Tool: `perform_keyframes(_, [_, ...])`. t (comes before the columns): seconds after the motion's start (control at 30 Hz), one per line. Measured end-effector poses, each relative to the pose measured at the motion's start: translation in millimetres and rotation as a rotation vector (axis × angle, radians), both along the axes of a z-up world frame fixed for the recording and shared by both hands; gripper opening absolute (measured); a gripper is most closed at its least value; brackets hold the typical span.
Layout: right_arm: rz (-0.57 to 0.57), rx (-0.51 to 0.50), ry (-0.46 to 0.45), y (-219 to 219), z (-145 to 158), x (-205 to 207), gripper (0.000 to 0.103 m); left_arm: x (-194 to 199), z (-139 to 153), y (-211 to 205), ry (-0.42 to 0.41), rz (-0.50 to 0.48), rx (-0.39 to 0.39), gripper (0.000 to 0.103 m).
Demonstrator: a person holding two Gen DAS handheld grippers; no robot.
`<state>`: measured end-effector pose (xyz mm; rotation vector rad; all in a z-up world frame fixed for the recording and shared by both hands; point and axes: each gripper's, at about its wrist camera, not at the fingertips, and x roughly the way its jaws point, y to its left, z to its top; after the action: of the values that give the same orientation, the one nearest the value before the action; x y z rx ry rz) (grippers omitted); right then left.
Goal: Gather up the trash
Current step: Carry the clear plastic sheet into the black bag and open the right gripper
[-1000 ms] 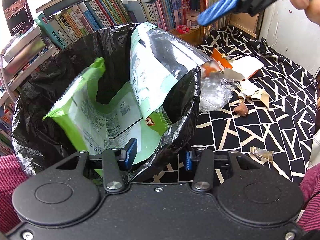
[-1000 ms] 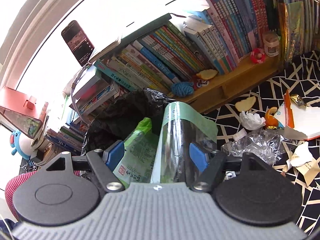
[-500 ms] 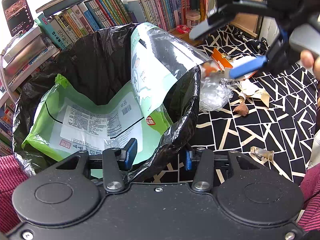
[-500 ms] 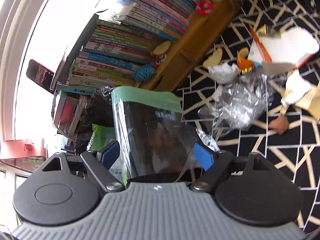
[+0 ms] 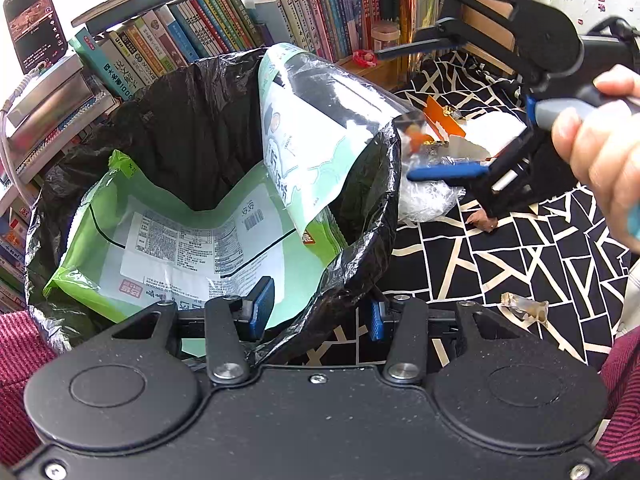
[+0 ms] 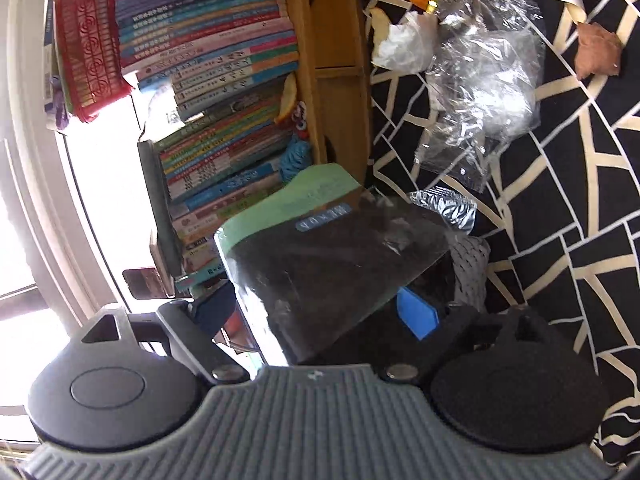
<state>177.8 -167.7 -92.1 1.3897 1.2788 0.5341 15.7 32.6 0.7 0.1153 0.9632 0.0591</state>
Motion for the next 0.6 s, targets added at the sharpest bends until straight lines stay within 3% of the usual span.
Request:
perform_keyframes(0.07, [-0.011,-0.016,-0.034,4,8,10,0.072,0,0,0,0.0,0.0,0.002,0.044])
perform_keyframes(0.13, [-0.016,-0.055,-0.059,8,15,20,0.035,0,0,1,0.0,0.0,0.002,0.044])
perform_keyframes(0.2, [-0.03,-0.107,-0.086,13,23,25,0.012,0,0,1,0.0,0.0,0.002,0.044])
perform_keyframes(0.37, [-0.049,-0.142,-0.295,22,63,34,0.006,0,1,1,-0.001,-0.002,0.002,0.044])
perform_keyframes(0.5, [0.08,-0.173,-0.459,44,104,39,0.006,-1,1,2,-0.001,-0.001,0.0,0.044])
perform_keyframes(0.6, [0.204,-0.226,-0.517,70,121,39,0.006,-1,2,1,-0.001,-0.001,0.001,0.044])
